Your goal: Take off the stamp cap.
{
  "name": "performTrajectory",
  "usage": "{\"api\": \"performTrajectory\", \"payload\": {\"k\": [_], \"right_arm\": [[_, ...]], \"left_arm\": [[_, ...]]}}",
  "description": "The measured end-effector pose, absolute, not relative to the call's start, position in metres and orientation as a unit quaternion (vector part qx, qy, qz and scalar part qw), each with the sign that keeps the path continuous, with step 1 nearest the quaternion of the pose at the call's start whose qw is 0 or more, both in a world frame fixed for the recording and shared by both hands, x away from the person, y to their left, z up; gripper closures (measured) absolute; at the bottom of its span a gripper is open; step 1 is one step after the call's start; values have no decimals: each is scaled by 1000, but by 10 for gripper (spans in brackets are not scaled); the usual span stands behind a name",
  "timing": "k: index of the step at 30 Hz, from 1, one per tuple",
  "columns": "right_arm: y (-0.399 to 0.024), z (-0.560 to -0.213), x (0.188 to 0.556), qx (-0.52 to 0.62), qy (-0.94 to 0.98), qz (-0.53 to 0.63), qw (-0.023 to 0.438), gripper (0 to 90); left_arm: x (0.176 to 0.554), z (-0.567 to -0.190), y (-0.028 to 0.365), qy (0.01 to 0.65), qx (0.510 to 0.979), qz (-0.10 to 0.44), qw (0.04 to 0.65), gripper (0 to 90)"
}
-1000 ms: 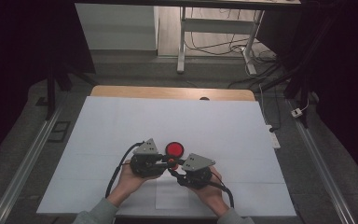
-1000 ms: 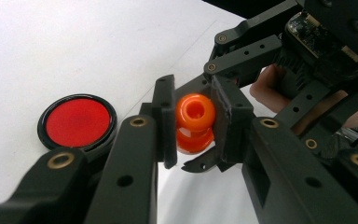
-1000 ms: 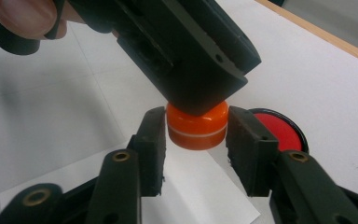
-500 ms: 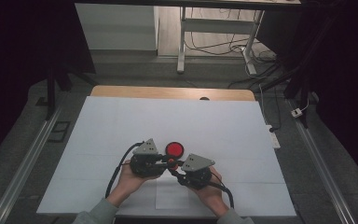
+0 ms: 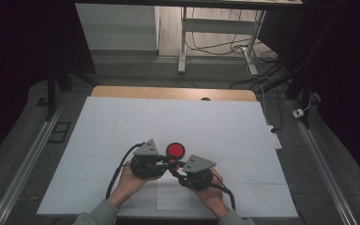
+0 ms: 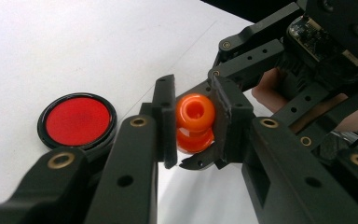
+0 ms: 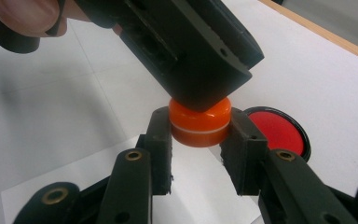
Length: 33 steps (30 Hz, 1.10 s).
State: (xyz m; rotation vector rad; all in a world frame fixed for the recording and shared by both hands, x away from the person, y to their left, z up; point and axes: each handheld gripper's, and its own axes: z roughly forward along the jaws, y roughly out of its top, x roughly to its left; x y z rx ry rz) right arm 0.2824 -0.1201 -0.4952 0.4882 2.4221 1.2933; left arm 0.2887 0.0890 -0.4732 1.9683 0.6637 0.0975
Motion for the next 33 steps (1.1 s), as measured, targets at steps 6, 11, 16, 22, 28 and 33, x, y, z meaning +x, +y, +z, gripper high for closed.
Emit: {"api": "performTrajectory", "payload": {"k": [6,11,16,22,28,33], "right_arm": [[-120,-496,282,172,855,457,176,645],[-120,-496,283,171,854,459,175,645],[-120,-497,283,174,854,460,170,646],[-121,-497,283,174,854,461,169,646],[-121,-497,284,173,854,460,169,646],[-121,-498,284,171,853,464,168,645]], "left_arm": [[289,-473,89,276,816,41,507,722],[289,-474,89,277,815,41,507,722],[289,-473,89,277,816,42,506,723],[289,-474,89,276,817,43,505,723],[289,-474,89,276,817,42,504,723],[289,-474,89,276,817,41,504,723]]}}
